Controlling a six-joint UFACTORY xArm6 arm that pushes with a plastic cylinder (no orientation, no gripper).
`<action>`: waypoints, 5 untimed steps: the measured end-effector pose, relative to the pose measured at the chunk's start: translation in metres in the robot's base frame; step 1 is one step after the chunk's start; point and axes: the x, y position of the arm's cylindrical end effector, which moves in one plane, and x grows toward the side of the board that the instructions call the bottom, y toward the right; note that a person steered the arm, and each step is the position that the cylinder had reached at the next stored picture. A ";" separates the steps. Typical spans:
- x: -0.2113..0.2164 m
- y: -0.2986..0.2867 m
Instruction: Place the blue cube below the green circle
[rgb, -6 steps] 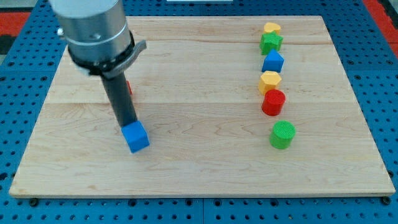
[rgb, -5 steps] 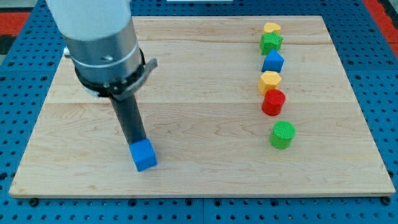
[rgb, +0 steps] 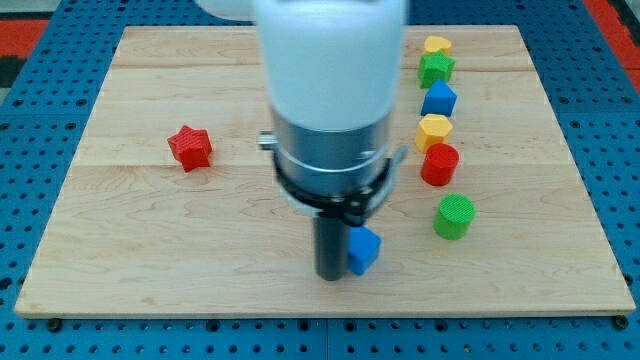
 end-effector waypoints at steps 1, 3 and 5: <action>-0.016 -0.006; -0.050 0.007; -0.017 0.065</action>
